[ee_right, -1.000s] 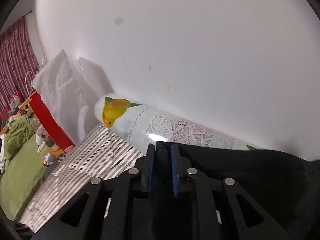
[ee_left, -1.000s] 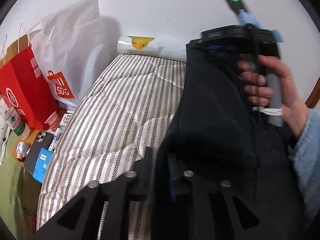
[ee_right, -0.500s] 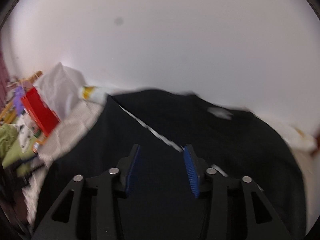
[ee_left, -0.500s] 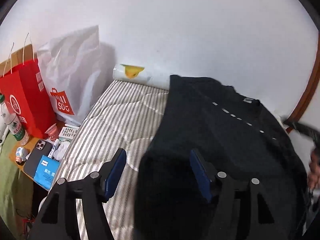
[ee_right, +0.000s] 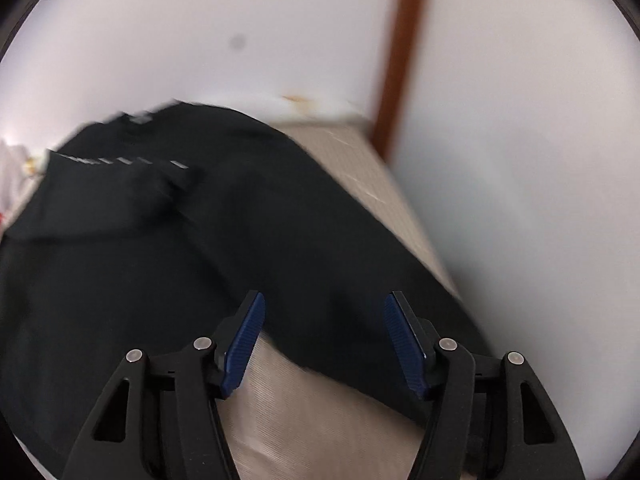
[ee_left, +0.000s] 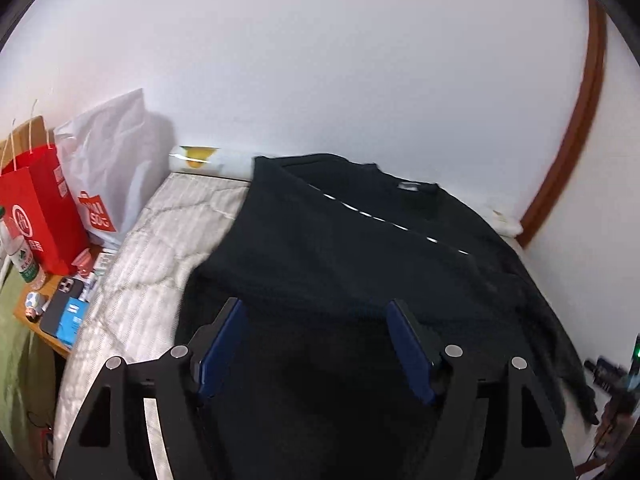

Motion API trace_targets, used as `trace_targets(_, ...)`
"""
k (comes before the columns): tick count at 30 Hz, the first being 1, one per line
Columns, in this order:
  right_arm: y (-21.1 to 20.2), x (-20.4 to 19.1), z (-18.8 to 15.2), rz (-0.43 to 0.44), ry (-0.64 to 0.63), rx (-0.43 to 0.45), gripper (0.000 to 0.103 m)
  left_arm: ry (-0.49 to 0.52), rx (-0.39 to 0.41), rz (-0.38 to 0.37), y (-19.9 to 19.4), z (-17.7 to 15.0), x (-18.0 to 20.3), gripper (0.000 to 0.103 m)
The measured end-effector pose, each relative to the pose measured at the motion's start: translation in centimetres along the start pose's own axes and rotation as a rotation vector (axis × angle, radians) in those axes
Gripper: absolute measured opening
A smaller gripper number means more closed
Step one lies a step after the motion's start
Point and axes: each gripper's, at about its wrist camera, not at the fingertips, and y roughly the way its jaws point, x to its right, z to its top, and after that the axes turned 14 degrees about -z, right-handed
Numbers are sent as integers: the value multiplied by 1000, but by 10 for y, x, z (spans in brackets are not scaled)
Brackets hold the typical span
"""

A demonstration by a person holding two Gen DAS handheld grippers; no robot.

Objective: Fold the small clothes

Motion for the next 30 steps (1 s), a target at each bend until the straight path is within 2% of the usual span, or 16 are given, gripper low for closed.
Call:
trace_targets(3,10,50,-39,-64,63,-66,66,2,-15,-19,6,-8,22,71)
trace_targets(7,12,97,-84,-84,196,-120,66,8,-44,-38,17,-19,44,71)
trace_targets(10,9,129,-112,-126,294,-131,66,14,-68,-55,27,-24,58,71)
trace_targets(13,10,151,-130,-151,368,-135,71,17,-84,-67,34,-26,70,71)
trace_targets(16,22,166,-139,-143,418,-163,71,16,-94,-72,41,-29,79,71)
trace_targets(19,42,178,-146,-100,468,-199,72,22,-108,-60,43,-33,84,71)
trace_targets(23,55,184,-148,-76,522,-200,79,29,-121,-30,43,-38,83,72)
trace_targets(28,77,176,-143,-6,578,-239,79,17,-115,1,37,-35,74,71)
trace_targets(30,71,174,-141,-8,577,-210,64,18,-109,15,33,-34,70,71)
